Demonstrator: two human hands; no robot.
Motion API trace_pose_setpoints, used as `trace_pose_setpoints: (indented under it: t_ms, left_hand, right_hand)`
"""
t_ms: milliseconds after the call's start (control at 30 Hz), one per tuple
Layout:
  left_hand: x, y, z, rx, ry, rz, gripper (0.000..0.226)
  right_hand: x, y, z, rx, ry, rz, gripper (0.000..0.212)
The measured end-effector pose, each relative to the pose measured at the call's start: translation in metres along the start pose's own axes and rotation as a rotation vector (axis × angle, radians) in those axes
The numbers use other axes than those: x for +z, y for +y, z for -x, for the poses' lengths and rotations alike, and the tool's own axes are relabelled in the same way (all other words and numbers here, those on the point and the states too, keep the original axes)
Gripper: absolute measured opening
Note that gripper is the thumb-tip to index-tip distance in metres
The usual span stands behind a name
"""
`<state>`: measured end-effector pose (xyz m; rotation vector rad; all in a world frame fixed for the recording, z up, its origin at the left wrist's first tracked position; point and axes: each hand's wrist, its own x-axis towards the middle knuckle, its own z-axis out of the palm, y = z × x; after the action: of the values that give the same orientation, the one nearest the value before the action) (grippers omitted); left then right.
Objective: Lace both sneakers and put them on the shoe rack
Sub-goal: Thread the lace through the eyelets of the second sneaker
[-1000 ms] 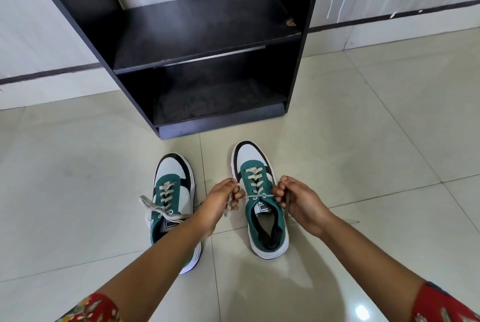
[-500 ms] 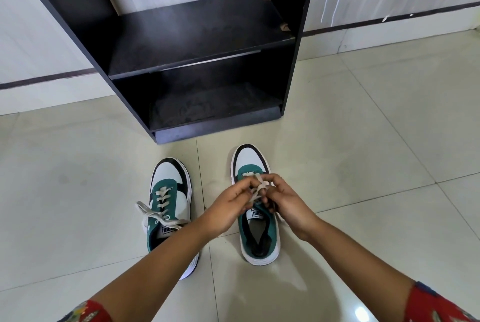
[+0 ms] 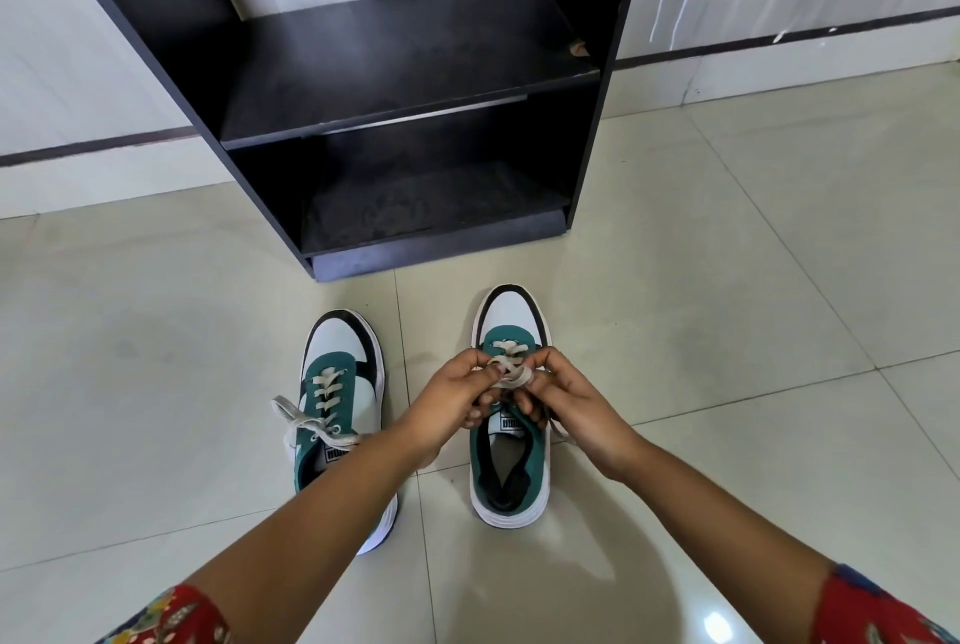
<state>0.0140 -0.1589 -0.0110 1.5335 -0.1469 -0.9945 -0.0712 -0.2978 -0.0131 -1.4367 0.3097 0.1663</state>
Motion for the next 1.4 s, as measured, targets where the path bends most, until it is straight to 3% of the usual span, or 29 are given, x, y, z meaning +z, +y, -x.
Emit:
trace_pose_setpoints:
  t_ms: [133, 200, 233, 367, 433, 533, 600, 667, 800, 867, 1033, 1133, 1200, 1300, 1400]
  left_hand:
    - [0.001, 0.0, 0.003, 0.039, 0.052, 0.009, 0.013]
    - [0.001, 0.002, 0.006, 0.139, 0.066, -0.079, 0.015]
    - [-0.001, 0.001, 0.008, 0.253, 0.092, -0.249, 0.017]
    - [-0.01, -0.005, 0.003, 0.881, 0.157, -1.304, 0.019]
    - [-0.012, -0.003, -0.001, 1.07, 0.108, -1.505, 0.016]
    - [-0.015, 0.004, -0.004, 1.108, 0.06, -1.584, 0.015]
    - [-0.016, 0.007, -0.001, 1.065, 0.041, -1.577, 0.011]
    - [-0.011, 0.008, 0.001, 0.837, 0.09, -1.368, 0.005]
    - [0.01, 0.025, 0.004, 0.018, 0.177, -0.315, 0.023]
    - [0.011, 0.027, 0.002, -0.201, 0.18, -0.125, 0.026]
    - [0.007, 0.027, 0.001, -0.28, 0.212, -0.041, 0.022]
    - [0.008, 0.029, 0.003, -0.245, 0.22, -0.039, 0.02]
    - [0.006, 0.027, 0.008, -0.24, 0.226, -0.038, 0.019]
    - [0.006, 0.025, 0.008, -0.242, 0.225, -0.032, 0.02]
    - [0.004, 0.026, 0.008, -0.234, 0.219, -0.023, 0.013]
  right_hand:
    - [-0.001, -0.002, -0.005, 0.069, 0.051, -0.024, 0.013]
    - [0.0, -0.003, -0.01, 0.164, 0.097, -0.09, 0.014]
    - [-0.001, -0.003, -0.012, 0.214, 0.121, -0.119, 0.015]
    - [-0.006, -0.005, -0.025, 0.356, 0.088, -0.052, 0.021]
    - [-0.008, -0.009, -0.028, 0.417, 0.063, -0.026, 0.023]
    - [-0.008, -0.01, -0.028, 0.426, 0.034, -0.082, 0.022]
    - [-0.007, -0.008, -0.026, 0.374, 0.029, -0.18, 0.021]
    - [-0.007, -0.004, -0.023, 0.341, 0.062, -0.273, 0.015]
    - [-0.001, 0.001, -0.014, 0.278, 0.126, -0.33, 0.012]
    - [0.003, 0.0, -0.008, 0.231, 0.14, -0.259, 0.012]
    - [-0.004, 0.003, 0.003, -0.062, 0.388, 0.387, 0.011]
    - [0.002, -0.003, 0.017, -0.173, 0.433, 0.499, 0.028]
    - [0.013, -0.004, 0.023, -0.246, 0.397, 0.608, 0.027]
    - [0.015, -0.002, 0.02, -0.28, 0.411, 0.564, 0.013]
    - [0.012, -0.006, 0.014, -0.122, 0.336, 0.172, 0.01]
